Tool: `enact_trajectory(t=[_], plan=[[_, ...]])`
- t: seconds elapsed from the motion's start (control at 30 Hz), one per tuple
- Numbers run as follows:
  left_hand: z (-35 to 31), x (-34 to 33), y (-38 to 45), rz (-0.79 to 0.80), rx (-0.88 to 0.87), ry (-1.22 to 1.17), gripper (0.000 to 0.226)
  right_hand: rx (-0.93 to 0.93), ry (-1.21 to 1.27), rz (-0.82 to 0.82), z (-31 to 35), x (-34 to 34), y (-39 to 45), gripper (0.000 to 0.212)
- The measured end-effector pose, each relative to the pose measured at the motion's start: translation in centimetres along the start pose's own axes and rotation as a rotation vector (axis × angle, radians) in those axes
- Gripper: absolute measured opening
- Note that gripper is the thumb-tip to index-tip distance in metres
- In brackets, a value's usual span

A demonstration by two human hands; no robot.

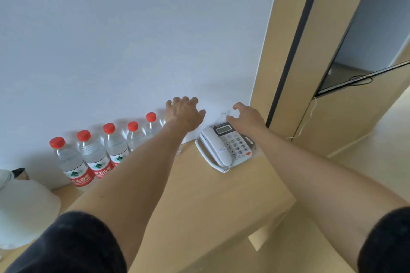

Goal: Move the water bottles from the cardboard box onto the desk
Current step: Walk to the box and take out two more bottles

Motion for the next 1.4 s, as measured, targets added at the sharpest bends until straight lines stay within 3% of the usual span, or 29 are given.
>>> enact_trajectory(t=[0.3,0.83,1.23,1.4], plan=[[-13.5,-0.6,0.4,0.014,-0.192,0.037,0.050,-0.142,0.064,-0.100,-10.3,5.5,-5.8,0.054],[-47.6,-4.9,-5.8,0.139,-0.533,0.108,0.053,-0.581,0.014,-0.229,-37.0,18.4,-24.8,0.057],[-69.3,-8.5,-12.5,0.196,-0.904,0.193,0.050,-0.937,0.087,-0.400,-50.9,23.4,-40.7,0.059],[-76.4,-10.6,-12.7,0.228,-1.015,0.279,0.050,-1.047,0.125,-0.376,-55.3,25.1,-43.2,0.064]])
Point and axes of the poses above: each hand's wrist, its own y-axis towards the middle knuckle, its own x-axis out of the back of the hand, z = x × y, the point moved 2 cm from there along y, towards the middle knuckle, and after that the axes turned 12 degrees about z, right-handed, at the moved point
